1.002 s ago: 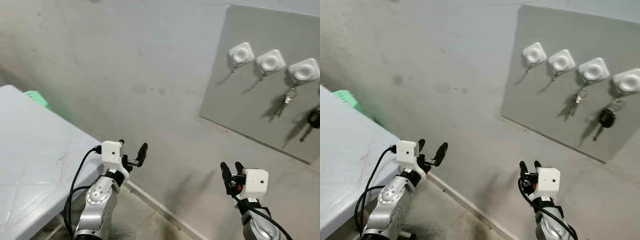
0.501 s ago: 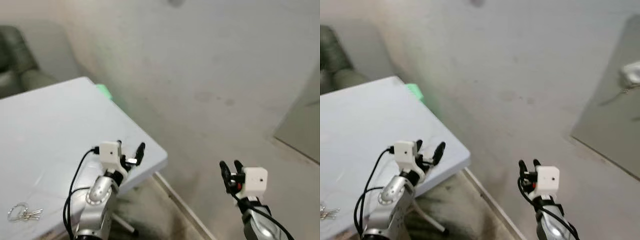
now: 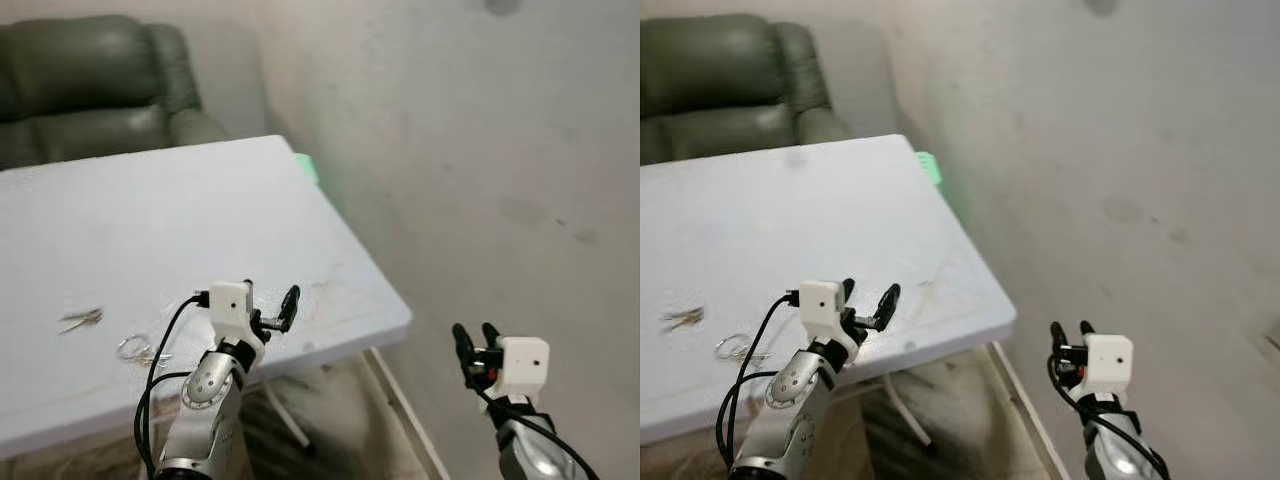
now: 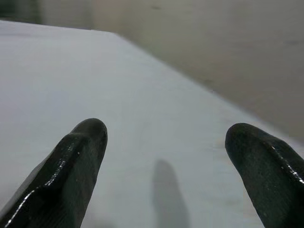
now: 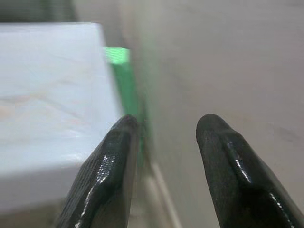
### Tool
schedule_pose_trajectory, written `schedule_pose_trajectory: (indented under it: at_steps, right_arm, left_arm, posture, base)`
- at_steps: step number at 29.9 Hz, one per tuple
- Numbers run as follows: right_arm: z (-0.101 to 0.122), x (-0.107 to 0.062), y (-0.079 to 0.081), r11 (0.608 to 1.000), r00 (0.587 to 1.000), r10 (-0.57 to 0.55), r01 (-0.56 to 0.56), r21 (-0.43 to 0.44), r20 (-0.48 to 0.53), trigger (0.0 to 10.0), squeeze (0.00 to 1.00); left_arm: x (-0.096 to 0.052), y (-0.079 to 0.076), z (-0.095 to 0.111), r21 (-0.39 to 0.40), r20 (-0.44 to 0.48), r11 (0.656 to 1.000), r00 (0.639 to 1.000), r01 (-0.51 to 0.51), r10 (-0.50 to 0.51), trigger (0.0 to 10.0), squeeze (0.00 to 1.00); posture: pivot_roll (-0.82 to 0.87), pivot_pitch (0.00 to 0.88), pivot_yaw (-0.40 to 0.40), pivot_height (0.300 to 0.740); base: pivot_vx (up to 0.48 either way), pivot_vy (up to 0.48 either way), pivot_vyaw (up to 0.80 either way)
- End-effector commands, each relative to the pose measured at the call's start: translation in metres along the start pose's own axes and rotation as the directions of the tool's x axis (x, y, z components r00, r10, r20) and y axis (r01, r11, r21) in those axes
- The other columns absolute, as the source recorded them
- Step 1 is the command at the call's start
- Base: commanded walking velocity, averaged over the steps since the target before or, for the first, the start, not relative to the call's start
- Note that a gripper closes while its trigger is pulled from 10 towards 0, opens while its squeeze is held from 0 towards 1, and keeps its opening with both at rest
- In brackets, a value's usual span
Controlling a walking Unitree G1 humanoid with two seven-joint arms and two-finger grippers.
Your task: Hang keys on a hook
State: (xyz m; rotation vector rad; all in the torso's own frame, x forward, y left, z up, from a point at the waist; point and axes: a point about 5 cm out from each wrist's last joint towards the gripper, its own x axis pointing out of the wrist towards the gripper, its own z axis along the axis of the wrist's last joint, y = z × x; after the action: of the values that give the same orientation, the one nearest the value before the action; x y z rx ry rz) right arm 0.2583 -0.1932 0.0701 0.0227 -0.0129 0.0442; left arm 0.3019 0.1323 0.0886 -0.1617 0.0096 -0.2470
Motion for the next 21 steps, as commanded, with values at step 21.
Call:
schedule_pose_trajectory:
  at_steps: [21]
  right_arm:
    - [-0.0018, -0.0003, -0.0072, 1.000, 1.000, -0.010, 0.009, -0.001, -0.013, 10.0, 0.00]
  left_arm:
    - [0.0054, -0.0082, 0.0038, -0.019, 0.016, 1.000, 1.000, 0.005, -0.005, 10.0, 0.00]
  posture:
    - [-0.01, 0.038, -0.019, 0.740]
  base:
    - [0.000, 0.000, 0.78]
